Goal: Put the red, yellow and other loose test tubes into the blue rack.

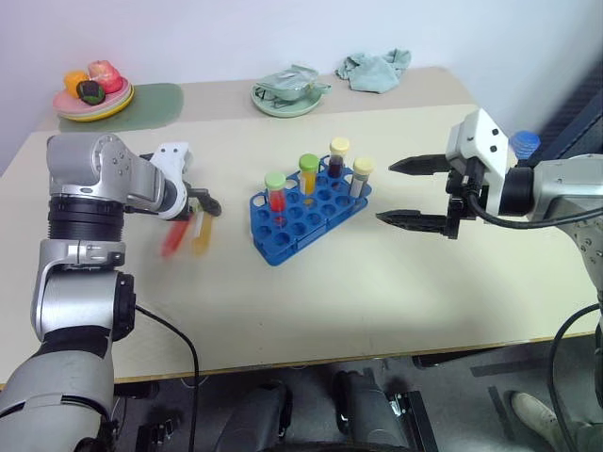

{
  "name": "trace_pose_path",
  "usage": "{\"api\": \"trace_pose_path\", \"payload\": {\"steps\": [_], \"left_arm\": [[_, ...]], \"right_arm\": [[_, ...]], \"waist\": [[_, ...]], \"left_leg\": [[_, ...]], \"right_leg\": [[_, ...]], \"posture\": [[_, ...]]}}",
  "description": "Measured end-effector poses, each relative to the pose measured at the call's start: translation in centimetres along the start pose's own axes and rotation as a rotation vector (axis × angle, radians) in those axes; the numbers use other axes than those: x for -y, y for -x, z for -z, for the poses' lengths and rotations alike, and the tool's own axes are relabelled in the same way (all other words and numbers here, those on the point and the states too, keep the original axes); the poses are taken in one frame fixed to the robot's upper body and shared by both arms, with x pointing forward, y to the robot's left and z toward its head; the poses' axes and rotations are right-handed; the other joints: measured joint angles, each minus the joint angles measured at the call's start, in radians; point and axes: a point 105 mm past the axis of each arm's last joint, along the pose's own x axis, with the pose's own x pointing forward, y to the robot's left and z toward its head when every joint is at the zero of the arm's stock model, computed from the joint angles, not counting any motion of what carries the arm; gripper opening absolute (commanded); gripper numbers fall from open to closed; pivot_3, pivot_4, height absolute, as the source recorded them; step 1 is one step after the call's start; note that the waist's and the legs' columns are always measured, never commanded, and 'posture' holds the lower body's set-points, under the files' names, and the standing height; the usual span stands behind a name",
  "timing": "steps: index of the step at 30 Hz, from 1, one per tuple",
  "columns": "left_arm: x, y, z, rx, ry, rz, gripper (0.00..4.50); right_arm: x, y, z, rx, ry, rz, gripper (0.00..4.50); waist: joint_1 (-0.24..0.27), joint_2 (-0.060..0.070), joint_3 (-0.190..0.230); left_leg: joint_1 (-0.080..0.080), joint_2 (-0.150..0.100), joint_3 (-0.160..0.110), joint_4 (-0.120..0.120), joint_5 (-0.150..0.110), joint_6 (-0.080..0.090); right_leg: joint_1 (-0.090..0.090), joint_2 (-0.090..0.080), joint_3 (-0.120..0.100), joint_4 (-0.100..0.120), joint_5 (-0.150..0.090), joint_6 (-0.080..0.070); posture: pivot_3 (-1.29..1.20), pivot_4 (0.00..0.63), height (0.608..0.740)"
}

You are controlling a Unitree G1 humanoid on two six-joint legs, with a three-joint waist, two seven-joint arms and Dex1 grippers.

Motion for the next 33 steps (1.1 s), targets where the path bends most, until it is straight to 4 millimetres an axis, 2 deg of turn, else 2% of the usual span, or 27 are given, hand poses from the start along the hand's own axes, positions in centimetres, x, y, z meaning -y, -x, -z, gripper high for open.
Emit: {"api": "trace_pose_path", "payload": {"steps": [4,7,10,11,18,28,31,33], "left_arm": [[0.9,-0.4,-0.1,-0.007,-0.005,0.003,4.5],[1.8,-1.5,0.6,-0.05,-0.003,0.013,4.5],[2.2,-1.9,0.8,-0.063,-0.008,0.01,3.72],[2.2,-2.0,0.8,-0.064,-0.007,0.001,3.25],[1.3,-2.5,1.1,-0.08,0.03,-0.065,3.25],[1.7,-3.5,0.4,-0.085,0.064,-0.112,3.25],[1.6,-3.8,-0.2,-0.07,0.063,-0.121,2.37],[1.8,-3.9,-0.6,-0.064,0.055,-0.12,1.47]], "right_arm": [[-0.1,0.3,0.0,0.001,-0.001,0.01,4.3],[-0.2,0.4,0.0,0.001,-0.004,0.015,4.3],[-0.2,0.6,0.0,0.0,-0.006,0.018,4.35],[-0.2,0.7,0.1,-0.003,-0.006,0.022,4.35],[-0.5,1.1,0.4,-0.013,-0.015,0.04,4.35],[-0.5,1.1,0.5,-0.015,-0.016,0.051,4.35],[-0.6,1.1,0.3,-0.012,-0.01,0.055,4.35],[-0.6,1.4,0.1,-0.003,-0.011,0.059,4.35]], "waist": [[0.001,0.0,0.0],[0.0,-0.001,0.0],[-0.005,-0.001,0.0],[-0.004,-0.001,0.0],[0.0,-0.001,0.0],[0.0,-0.001,0.0],[0.0,-0.001,0.0],[0.0,-0.001,0.0]], "left_leg": [[0.0,0.0,0.0,0.0,0.0,0.0],[0.0,0.0,0.0,0.0,0.0,0.0],[0.0,0.0,0.001,0.0,0.0,0.0],[0.0,0.0,0.001,0.0,0.0,0.0],[0.0,0.0,0.001,0.001,0.0,0.0],[0.0,0.0,0.001,0.001,0.0,0.0],[0.0,0.0,0.001,0.001,0.0,0.0],[0.0,0.0,0.001,0.001,0.0,0.0]], "right_leg": [[0.001,0.0,0.0,0.0,0.0,0.0],[0.0,0.0,0.0,0.0,0.0,0.0],[0.0,0.0,0.0,0.0,0.0,0.0],[0.0,0.0,0.0,0.001,0.0,0.0],[0.0,0.0,0.0,0.0,0.0,0.0],[0.0,0.0,0.0,0.001,0.0,0.0],[0.0,0.0,0.0,0.001,0.0,0.0],[0.0,0.0,0.0,0.001,0.0,0.0]], "posture": [[0.0,0.15,0.74],[0.0,0.15,0.74],[0.0,0.15,0.74],[0.0,0.15,0.74],[0.0,0.15,0.74],[0.0,0.15,0.74],[0.0,0.15,0.74],[0.0,0.15,0.74]]}}
